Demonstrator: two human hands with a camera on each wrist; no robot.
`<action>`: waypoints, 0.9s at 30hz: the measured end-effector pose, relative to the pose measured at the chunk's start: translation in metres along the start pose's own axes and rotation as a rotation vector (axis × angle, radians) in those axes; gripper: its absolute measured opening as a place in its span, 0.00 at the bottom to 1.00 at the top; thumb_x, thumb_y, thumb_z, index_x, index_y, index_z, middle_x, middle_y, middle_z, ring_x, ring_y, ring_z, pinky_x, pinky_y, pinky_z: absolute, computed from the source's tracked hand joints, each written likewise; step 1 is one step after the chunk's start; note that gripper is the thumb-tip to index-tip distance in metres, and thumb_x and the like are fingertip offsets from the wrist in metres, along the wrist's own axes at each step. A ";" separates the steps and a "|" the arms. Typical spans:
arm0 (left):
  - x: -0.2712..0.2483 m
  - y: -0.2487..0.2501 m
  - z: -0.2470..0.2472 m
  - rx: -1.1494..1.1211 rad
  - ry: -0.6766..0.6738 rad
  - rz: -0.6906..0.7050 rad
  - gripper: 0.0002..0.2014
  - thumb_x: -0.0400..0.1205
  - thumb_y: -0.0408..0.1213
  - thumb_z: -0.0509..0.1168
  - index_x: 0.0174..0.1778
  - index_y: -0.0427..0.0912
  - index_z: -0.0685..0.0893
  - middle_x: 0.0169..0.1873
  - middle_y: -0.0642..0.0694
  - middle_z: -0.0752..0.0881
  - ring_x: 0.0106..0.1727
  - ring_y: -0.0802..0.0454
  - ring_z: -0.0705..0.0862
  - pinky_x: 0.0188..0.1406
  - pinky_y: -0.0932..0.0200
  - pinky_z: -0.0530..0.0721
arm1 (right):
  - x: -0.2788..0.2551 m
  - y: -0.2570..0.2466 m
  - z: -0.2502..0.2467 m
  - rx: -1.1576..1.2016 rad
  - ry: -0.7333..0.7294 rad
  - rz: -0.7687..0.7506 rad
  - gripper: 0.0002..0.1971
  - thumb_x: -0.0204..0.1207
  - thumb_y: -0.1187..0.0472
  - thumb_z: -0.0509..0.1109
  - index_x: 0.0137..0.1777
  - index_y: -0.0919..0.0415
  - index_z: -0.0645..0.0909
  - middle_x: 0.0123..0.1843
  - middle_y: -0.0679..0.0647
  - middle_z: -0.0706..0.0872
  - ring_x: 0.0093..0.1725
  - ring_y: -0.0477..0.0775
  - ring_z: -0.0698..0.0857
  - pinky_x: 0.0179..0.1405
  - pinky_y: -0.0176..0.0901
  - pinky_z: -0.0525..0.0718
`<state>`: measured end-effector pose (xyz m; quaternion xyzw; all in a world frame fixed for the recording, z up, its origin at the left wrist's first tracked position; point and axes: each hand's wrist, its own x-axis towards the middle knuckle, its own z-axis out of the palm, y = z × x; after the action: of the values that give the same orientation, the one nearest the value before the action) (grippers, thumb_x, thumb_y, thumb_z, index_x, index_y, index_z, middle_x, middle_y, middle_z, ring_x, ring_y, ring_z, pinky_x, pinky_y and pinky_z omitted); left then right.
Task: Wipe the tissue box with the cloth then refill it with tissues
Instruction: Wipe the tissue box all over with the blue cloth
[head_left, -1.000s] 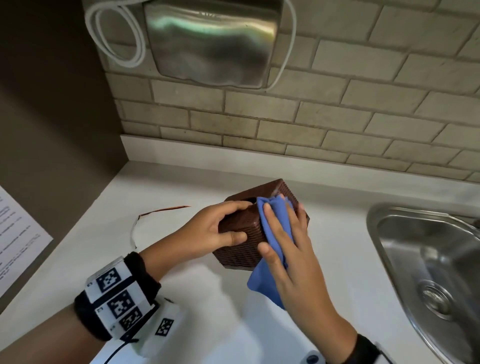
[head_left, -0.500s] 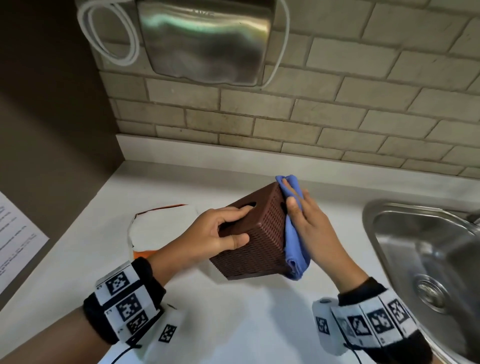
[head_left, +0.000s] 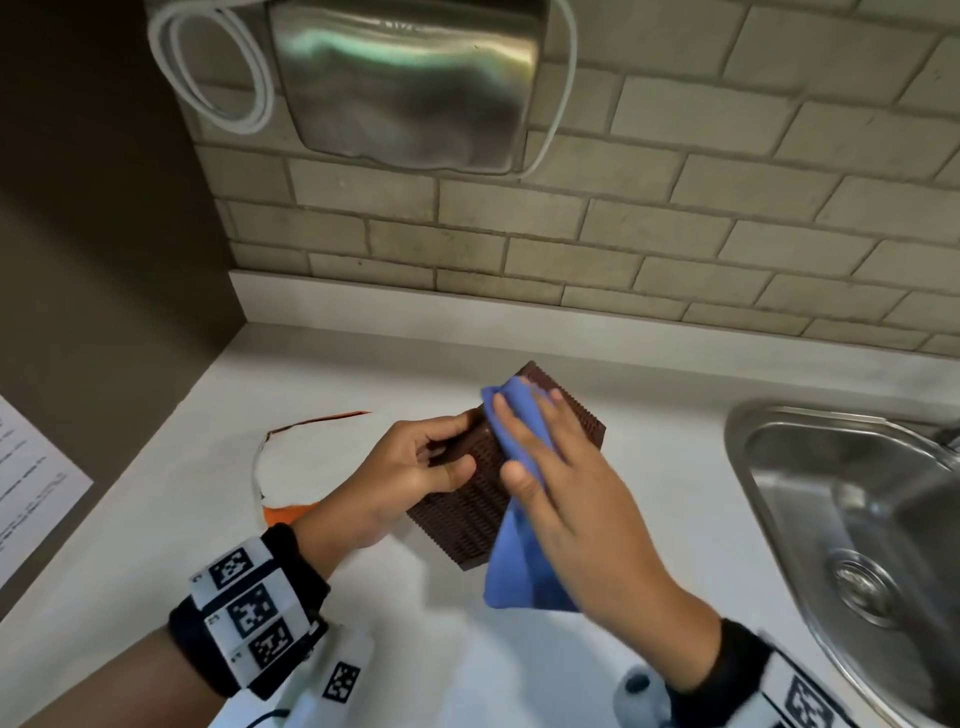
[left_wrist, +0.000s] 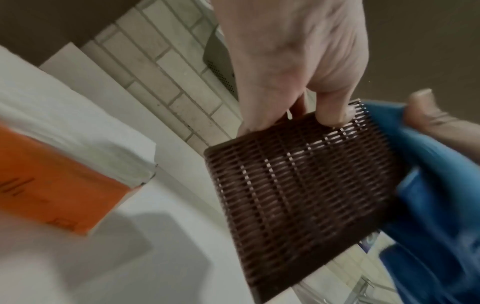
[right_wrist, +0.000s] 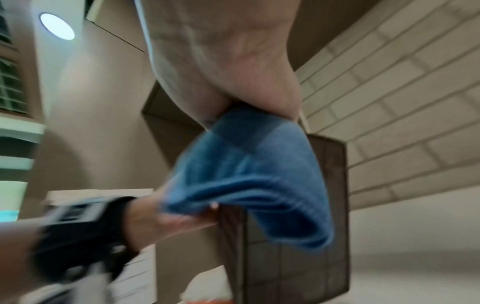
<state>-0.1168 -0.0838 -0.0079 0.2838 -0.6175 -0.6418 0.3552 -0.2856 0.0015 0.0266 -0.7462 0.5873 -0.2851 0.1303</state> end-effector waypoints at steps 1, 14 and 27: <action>-0.002 0.001 -0.002 -0.004 -0.012 -0.004 0.24 0.71 0.37 0.72 0.65 0.42 0.83 0.61 0.47 0.87 0.63 0.54 0.83 0.62 0.65 0.79 | -0.007 -0.003 0.002 0.012 -0.019 -0.057 0.27 0.81 0.38 0.42 0.80 0.35 0.55 0.84 0.35 0.49 0.83 0.36 0.40 0.79 0.29 0.45; -0.008 0.022 0.003 0.216 -0.264 -0.039 0.24 0.75 0.33 0.68 0.69 0.48 0.77 0.65 0.49 0.83 0.68 0.62 0.80 0.65 0.71 0.74 | 0.017 0.039 -0.033 0.552 0.051 0.557 0.23 0.79 0.39 0.60 0.46 0.56 0.87 0.44 0.55 0.92 0.46 0.57 0.90 0.49 0.50 0.85; 0.009 0.015 0.011 0.566 0.075 -0.015 0.32 0.72 0.69 0.63 0.35 0.37 0.81 0.27 0.54 0.79 0.28 0.63 0.76 0.29 0.65 0.72 | -0.023 0.006 0.003 0.063 0.139 0.133 0.26 0.80 0.33 0.44 0.78 0.31 0.58 0.75 0.26 0.66 0.65 0.26 0.72 0.56 0.16 0.71</action>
<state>-0.1292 -0.0844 0.0082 0.3998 -0.7565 -0.4356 0.2795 -0.2919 0.0219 0.0151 -0.6795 0.6339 -0.3452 0.1313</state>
